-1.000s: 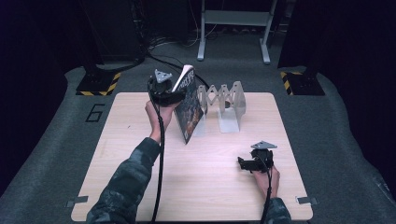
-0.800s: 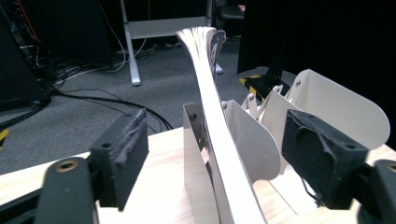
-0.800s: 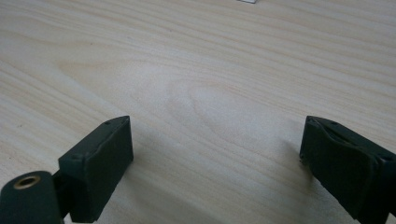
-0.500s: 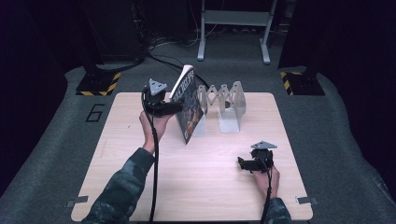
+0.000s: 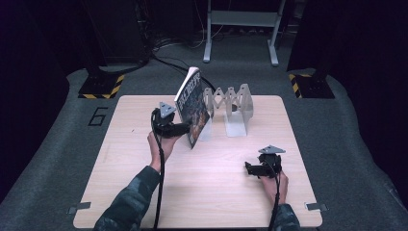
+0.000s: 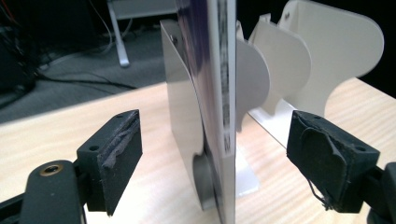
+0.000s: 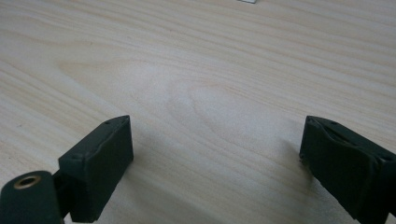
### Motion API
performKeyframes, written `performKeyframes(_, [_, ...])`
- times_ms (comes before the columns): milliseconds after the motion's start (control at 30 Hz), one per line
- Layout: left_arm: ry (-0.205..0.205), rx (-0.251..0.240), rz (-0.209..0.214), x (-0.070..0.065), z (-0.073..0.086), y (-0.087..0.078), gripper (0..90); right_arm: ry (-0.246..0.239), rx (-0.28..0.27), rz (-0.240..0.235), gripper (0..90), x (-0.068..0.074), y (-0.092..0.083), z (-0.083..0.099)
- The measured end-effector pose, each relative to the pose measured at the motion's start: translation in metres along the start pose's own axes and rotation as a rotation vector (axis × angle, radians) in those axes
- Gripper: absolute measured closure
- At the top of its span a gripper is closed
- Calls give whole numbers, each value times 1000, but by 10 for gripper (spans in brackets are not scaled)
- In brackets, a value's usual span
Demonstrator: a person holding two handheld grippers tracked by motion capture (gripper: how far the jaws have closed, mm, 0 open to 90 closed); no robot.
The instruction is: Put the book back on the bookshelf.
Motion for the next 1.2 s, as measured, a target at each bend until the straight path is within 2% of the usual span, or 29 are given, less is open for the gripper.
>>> performKeyframes(333, [-70, 64, 22, -3, 38, 27, 239, -1, 0, 1, 94, 0, 0, 0])
performKeyframes(500, [-89, 107, 24, -4, 57, 43, 333, -6, 1, -2, 94, 0, 0, 0])
performKeyframes(667, [-145, 144, 45, -3, 76, 58, 412, -2, -1, -3, 95, 0, 0, 0])
performKeyframes(767, [-198, 163, 51, -2, 84, 64, 487, -6, -4, -2, 96, -1, 0, 0])
performKeyframes(800, [-222, 163, 38, -2, 86, 65, 508, 0, -5, 0, 96, 0, 0, 0])
performKeyframes(867, [-257, 158, 44, -2, 89, 67, 557, -1, -6, -1, 97, 0, 0, 0])
performKeyframes(900, [-258, 154, 36, -3, 91, 67, 578, -1, -6, -1, 97, 0, 0, 0])
performKeyframes(1033, [-270, 149, 63, -7, 93, 71, 715, -1, -7, -1, 99, 0, 0, 0])
performKeyframes(1100, [-288, 143, 78, -11, 93, 72, 755, -1, -6, -1, 99, 0, 0, 0])
performKeyframes(1200, [-311, 133, 97, -17, 93, 73, 770, -1, -6, -1, 99, 0, 0, 0])
Point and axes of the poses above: each handheld gripper's, and its own axes: y roughly forward along the jaws, z roughly out of its underside, x roughly to its left, the point moved 2 cm from there along y, roughly forward along the jaws, and after that the axes turned 5 degrees about z, right-handed, at the moved point
